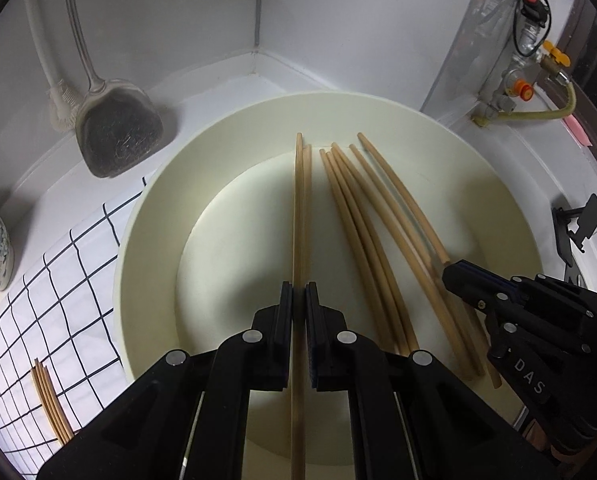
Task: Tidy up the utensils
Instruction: 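Open both tools to drop the chopsticks into the basin, then move both open tools back to the remaining chopstick row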
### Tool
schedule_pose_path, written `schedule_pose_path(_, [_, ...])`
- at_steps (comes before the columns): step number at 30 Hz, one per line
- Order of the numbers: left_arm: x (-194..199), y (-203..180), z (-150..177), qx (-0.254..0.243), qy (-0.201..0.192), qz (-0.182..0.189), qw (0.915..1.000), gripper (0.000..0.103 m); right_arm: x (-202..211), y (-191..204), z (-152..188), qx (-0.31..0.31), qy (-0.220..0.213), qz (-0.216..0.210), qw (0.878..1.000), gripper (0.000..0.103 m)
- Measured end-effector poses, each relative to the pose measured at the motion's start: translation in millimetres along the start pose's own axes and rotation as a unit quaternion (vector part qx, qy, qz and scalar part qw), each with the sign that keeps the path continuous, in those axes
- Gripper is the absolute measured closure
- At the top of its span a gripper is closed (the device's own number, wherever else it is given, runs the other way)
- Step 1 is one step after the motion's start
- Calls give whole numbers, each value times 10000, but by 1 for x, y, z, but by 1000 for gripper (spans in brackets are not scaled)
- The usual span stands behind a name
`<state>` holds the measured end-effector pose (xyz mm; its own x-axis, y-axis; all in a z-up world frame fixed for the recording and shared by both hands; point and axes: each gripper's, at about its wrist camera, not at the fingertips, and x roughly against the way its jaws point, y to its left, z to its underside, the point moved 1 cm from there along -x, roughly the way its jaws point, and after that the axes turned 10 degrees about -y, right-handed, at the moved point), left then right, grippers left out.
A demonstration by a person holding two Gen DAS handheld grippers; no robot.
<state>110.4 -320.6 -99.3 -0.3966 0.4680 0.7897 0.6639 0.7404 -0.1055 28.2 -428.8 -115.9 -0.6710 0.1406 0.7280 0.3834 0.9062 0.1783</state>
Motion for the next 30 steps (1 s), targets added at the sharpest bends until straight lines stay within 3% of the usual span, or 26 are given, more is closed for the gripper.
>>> schedule_pose_path(1, [1,1,-1,14,-4,-28,10000,92,1,-1,-1,2,-16,27,10000,96])
schedule_pose_path(2, [3,3,-2,34,-20,-64,10000,82,2,-1,-2,-5,-52,54,10000,96])
schedule_pose_path(3, [5,4,-2,58,-56,-90,9999,62,4,-2,-3,-6,-99,74,9999,95])
schedule_pose_path(5, [15,8,-5,117,-259,-188,9994,35,10,-2,-5,13,-161,125,9998,89])
schedule_pose_path(13, [57,29,-6,218,-680,-477,9963,23,36,0,-5,12,-411,203,9989,68])
schedule_pose_path(17, [79,45,3,342,-764,-573,9948,17,47,11,1,8,-473,141,9988,62])
schedule_pose_path(30, [155,105,62,632,-809,-996,9897,10,91,91,39,373,-637,-130,9972,47])
